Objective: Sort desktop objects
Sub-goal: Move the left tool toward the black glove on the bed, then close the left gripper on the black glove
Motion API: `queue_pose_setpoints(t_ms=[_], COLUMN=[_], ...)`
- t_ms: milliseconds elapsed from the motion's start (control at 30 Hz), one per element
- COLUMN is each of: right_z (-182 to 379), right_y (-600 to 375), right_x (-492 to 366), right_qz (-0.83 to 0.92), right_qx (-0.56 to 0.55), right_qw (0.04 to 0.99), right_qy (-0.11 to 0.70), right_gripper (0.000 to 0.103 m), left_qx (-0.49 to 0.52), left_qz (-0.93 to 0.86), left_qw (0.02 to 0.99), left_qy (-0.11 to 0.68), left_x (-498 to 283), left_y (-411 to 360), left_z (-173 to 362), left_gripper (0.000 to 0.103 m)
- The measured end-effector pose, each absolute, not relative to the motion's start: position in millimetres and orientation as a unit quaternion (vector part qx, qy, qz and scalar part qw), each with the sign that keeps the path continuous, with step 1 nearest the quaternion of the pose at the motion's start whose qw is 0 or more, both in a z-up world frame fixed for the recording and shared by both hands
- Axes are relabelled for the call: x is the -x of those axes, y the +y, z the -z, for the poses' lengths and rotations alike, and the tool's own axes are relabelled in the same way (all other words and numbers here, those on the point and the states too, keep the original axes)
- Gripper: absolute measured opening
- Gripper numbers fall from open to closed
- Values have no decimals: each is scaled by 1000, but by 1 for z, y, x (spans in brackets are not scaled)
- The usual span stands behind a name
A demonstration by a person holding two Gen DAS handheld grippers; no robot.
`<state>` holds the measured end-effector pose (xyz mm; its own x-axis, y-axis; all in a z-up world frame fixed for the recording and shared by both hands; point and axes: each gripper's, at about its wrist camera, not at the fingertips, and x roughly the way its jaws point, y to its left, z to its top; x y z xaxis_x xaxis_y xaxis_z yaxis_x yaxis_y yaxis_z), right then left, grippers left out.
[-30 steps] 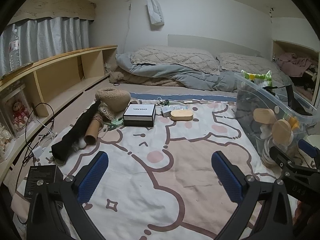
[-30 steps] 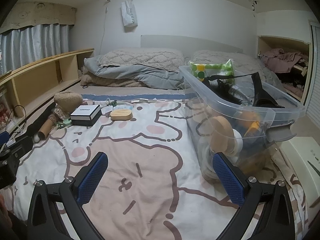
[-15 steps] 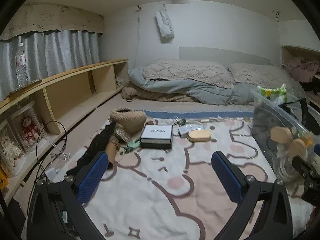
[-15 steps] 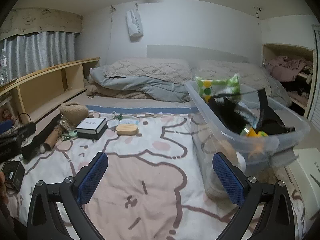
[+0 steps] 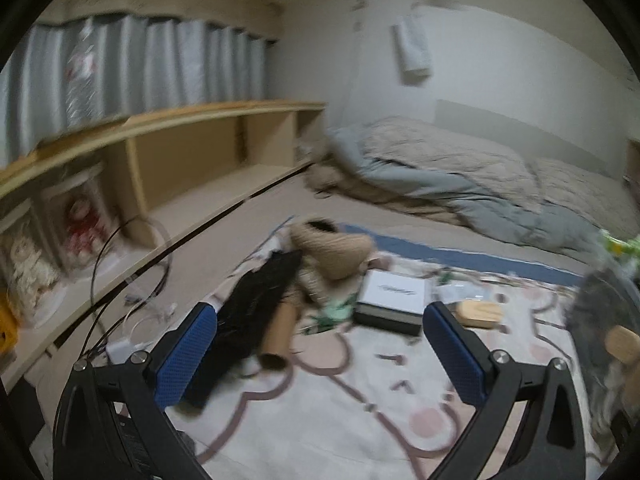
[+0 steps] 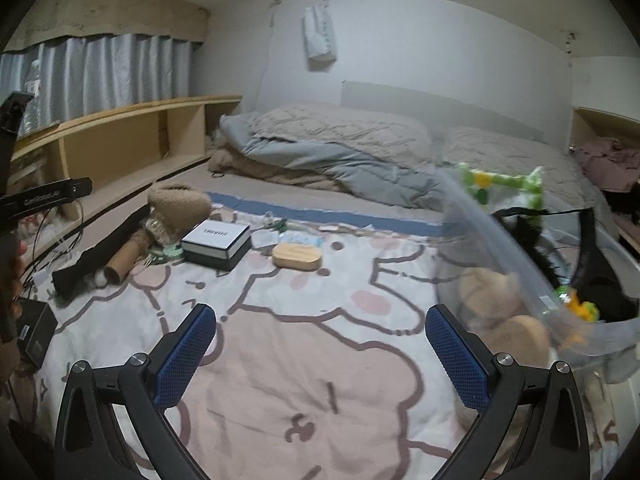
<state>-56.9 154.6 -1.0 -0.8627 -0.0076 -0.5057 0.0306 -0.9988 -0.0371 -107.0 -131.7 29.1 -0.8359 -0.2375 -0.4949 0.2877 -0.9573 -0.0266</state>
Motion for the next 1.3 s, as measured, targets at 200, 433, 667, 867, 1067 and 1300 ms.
queue_pose_setpoints(t_ms=[200, 433, 667, 867, 1067, 1300], right_z=[16, 38, 51, 54, 57, 59], right_y=[132, 123, 125, 127, 129, 141], right_x=[71, 82, 93, 99, 105, 119], right_qz=[959, 943, 925, 921, 919, 918], right_qx=[-279, -324, -367, -376, -382, -387], right_qw=[41, 60, 98, 98, 94, 78], right_qy=[32, 36, 3, -10, -19, -44], right_gripper=[103, 103, 103, 103, 103, 103], left_qx=[-298, -375, -418, -435, -452, -428], left_qz=[932, 896, 875, 866, 860, 880], left_qw=[197, 232, 234, 238, 228, 191], left_qy=[66, 58, 67, 69, 66, 74], left_x=[124, 145, 155, 165, 171, 161], left_y=[-178, -210, -226, -236, -235, -222], left_z=[8, 44, 66, 79, 93, 83], left_gripper=[103, 102, 89, 75, 27, 11])
